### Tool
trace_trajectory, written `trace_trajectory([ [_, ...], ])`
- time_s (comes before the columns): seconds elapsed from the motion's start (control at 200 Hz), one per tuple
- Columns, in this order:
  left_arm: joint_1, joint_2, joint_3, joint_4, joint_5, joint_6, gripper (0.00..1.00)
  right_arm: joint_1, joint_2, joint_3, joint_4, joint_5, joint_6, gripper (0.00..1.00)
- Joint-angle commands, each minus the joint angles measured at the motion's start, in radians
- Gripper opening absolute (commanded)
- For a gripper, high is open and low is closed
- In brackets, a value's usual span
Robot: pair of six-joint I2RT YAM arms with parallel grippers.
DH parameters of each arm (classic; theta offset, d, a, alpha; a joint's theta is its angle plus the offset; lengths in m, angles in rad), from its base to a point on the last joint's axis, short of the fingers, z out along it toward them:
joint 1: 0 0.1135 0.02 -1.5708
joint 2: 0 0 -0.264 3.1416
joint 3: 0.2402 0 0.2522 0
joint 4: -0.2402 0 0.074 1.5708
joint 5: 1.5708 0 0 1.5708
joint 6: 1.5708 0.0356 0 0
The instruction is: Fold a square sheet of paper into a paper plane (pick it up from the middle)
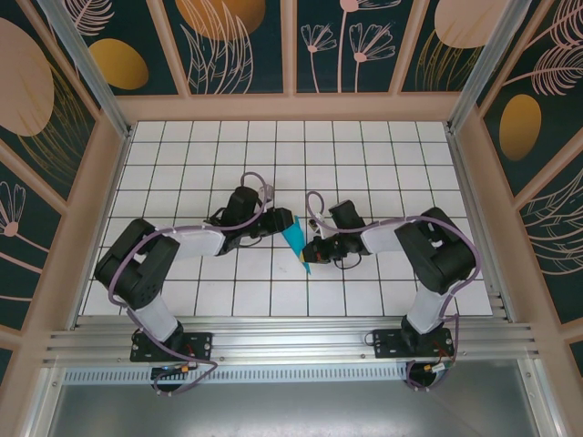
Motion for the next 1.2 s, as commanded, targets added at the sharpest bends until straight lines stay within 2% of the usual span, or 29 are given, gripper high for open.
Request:
trace_trajectory([
  [0.0,0.001,0.056,-0.008,0.123,0.025,-0.042,0.34,-0.009,0.069,-0.04,-0.161,0.108,-0.036,0.0],
  [0.31,0.001,0.198,0.05,0.122,-0.011,-0.032,0.33,-0.01,0.038,-0.054,-0.141,0.117,0.008,0.0],
  [0.445,0.0,0.218,0.044,0.102,-0.04,-0.026,0.33,-0.009,-0.041,-0.056,-0.12,0.115,0.069,0.0],
  [0.721,0.0,0.236,0.03,0.087,-0.046,-0.018,0.34,0.02,-0.195,-0.021,-0.054,0.093,0.182,0.06],
  [0.851,0.002,0.236,0.035,0.084,-0.046,-0.015,0.34,0.069,-0.143,0.029,-0.028,0.105,0.212,0.07],
  [0.986,0.001,0.236,0.041,0.076,-0.043,-0.017,0.34,0.097,-0.09,0.072,-0.029,0.189,0.252,0.07],
  [1.191,0.001,0.231,0.049,0.063,-0.041,-0.01,0.35,0.086,0.026,0.043,0.003,0.154,0.257,0.07],
])
